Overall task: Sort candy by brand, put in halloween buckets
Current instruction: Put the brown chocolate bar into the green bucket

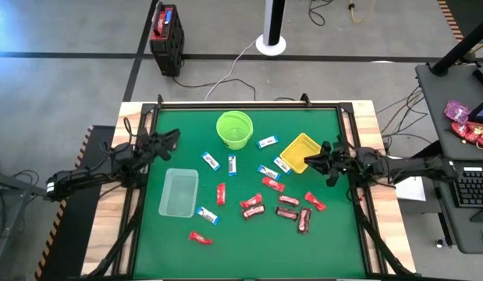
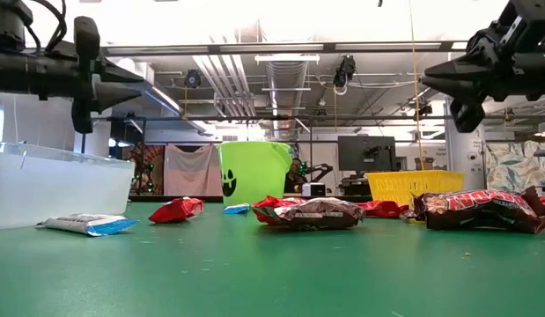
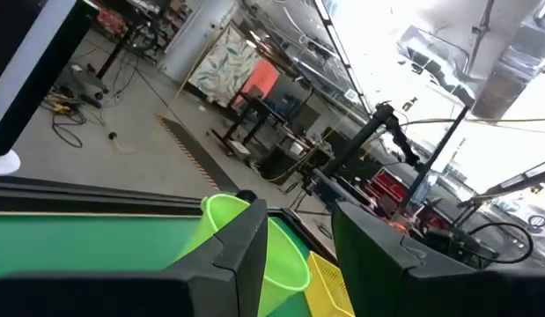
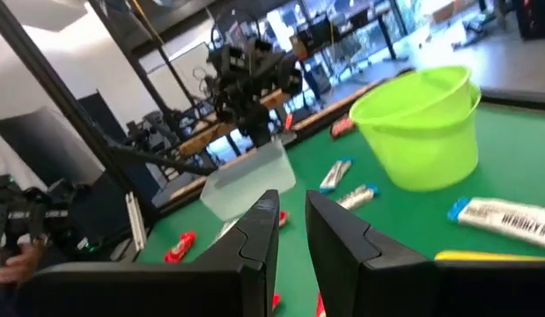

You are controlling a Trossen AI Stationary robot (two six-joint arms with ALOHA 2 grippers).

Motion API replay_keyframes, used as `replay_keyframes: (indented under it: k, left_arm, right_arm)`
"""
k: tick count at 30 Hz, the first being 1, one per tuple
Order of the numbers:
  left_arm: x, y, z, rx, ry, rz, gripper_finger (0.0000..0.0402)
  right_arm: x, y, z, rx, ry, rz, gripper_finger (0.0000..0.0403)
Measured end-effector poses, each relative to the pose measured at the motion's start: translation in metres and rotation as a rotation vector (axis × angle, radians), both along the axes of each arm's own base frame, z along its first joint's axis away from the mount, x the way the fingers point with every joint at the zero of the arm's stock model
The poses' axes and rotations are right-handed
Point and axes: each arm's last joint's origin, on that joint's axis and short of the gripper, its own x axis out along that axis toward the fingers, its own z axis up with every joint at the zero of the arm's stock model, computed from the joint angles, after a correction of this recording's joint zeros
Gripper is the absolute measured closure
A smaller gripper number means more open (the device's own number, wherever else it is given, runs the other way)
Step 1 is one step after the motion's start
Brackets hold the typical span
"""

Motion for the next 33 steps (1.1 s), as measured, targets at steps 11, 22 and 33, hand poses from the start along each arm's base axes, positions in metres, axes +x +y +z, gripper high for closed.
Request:
replay_keyframes:
  k: [11,22,33]
  left_arm:
    - [-0.001,-0.001,0.009,0.018,-0.096,-0.024,0.0288]
    - [0.012,-0.005,0.031,-0.003,-0.086,-0.229,0.0323]
    - [0.025,0.002,0.07,-0.37,0.804,0.029,0.0335]
  right_arm:
    - [0.011,0.0,0.014,-0.062,0.033,0.006,0.0351]
    - [0.033,0.0,0.059,-0.206,0.128,0.011,0.0351]
    - [0.051,-0.003,0.092,-0.122,0.416,-0.053,0.0351]
